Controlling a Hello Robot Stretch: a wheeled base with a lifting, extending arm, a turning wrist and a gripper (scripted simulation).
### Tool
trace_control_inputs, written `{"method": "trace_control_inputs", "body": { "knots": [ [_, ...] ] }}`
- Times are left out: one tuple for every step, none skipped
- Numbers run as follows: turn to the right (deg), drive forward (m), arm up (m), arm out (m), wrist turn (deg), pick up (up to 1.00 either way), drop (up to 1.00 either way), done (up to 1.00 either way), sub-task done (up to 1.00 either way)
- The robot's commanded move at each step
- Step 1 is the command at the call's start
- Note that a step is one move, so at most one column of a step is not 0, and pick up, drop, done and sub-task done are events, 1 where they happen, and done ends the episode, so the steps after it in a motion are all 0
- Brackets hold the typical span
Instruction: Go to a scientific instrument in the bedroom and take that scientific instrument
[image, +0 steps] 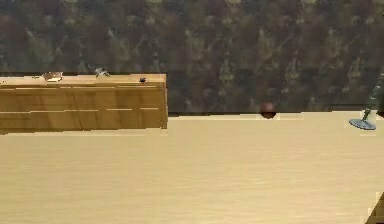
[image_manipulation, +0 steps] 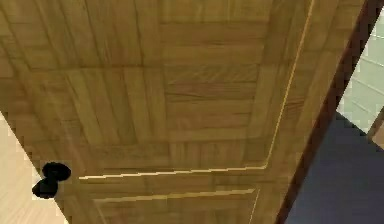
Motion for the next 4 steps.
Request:
{"method": "trace_control_inputs", "body": {
  "knots": [
    [0.0,0.6,0.0,0.0,0.0,0.0,0.0,0.0,0.0],
    [42.0,0.0,0.0,0.0,0.0,0.0,0.0,0.0,0.0],
    [0.0,0.35,0.0,0.0,0.0,0.0,0.0,0.0,0.0],
    [18.0,0.0,0.0,0.0,0.0,0.0,0.0,0.0,0.0]
  ]
}}
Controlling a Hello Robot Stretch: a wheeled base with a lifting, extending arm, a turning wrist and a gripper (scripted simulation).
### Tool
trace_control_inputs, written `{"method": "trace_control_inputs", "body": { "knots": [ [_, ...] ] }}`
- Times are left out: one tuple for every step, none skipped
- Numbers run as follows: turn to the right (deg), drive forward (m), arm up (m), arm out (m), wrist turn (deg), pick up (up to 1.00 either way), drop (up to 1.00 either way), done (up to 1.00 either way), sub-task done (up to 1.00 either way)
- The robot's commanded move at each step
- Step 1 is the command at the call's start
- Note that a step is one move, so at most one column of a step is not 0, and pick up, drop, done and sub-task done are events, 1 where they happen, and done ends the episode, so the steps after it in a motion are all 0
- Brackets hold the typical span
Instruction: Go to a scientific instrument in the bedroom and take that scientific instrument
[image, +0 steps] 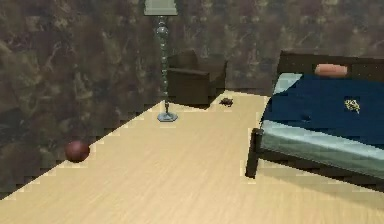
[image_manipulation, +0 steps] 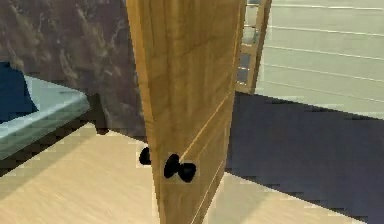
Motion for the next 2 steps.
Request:
{"method": "trace_control_inputs", "body": {
  "knots": [
    [0.0,1.0,0.0,0.0,0.0,0.0,0.0,0.0,0.0],
    [3.0,0.0,0.0,0.0,0.0,0.0,0.0,0.0,0.0]
  ]
}}
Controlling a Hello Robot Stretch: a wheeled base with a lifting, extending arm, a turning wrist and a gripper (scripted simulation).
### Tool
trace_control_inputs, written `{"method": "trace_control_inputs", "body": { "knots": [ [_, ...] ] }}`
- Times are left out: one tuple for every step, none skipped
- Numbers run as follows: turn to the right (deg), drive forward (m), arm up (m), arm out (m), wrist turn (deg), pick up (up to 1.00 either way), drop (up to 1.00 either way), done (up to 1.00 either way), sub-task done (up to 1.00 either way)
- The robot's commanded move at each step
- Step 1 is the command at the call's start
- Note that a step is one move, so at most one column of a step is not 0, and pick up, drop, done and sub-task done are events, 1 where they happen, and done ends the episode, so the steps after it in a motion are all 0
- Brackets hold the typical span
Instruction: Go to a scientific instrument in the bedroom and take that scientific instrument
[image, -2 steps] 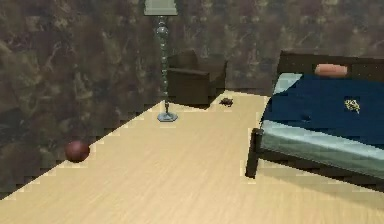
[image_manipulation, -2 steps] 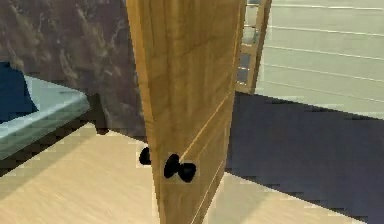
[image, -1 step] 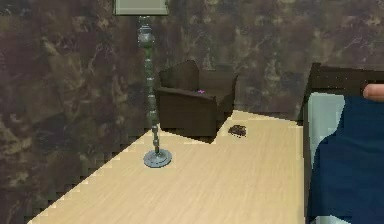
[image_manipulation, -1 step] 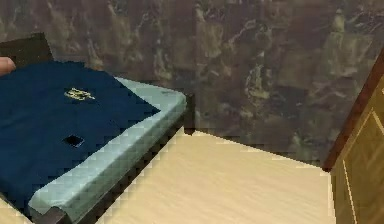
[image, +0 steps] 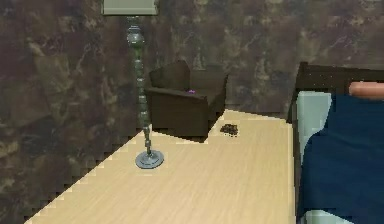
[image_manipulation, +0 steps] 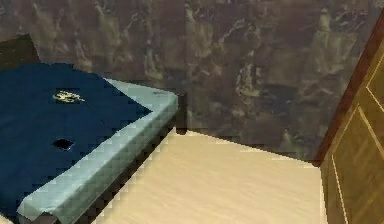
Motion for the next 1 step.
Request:
{"method": "trace_control_inputs", "body": {
  "knots": [
    [-9.0,0.0,0.0,0.0,0.0,0.0,0.0,0.0,0.0]
  ]
}}
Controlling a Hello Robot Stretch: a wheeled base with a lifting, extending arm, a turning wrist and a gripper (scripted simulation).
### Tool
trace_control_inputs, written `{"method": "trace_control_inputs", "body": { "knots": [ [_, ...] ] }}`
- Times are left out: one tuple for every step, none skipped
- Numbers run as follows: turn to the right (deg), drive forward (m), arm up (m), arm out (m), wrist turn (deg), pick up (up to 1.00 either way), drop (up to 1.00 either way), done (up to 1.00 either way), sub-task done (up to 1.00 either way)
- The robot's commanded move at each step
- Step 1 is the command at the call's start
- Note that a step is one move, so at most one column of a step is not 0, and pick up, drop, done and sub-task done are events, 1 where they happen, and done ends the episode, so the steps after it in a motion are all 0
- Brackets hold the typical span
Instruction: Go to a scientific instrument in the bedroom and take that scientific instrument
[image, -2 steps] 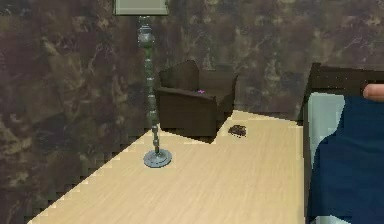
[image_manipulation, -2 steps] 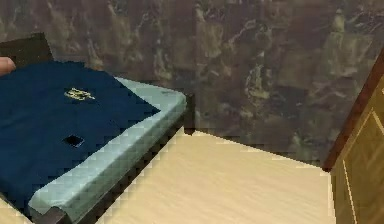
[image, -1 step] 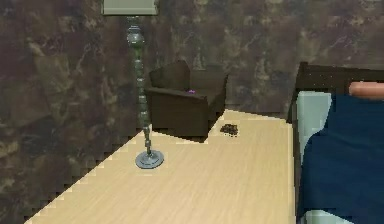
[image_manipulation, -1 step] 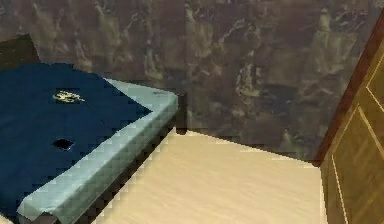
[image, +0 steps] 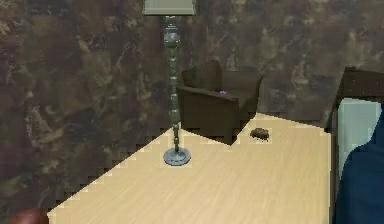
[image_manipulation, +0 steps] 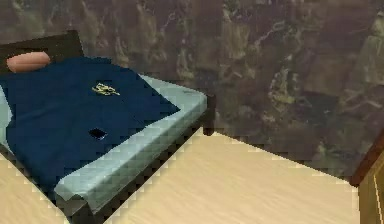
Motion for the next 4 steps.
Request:
{"method": "trace_control_inputs", "body": {
  "knots": [
    [0.0,0.6,0.0,0.0,0.0,0.0,0.0,0.0,0.0],
    [0.0,0.05,0.0,0.0,0.0,0.0,0.0,0.0,0.0],
    [36.0,0.0,0.0,0.0,0.0,0.0,0.0,0.0,0.0],
    [0.0,1.0,0.0,0.0,0.0,0.0,0.0,0.0,0.0]
  ]
}}
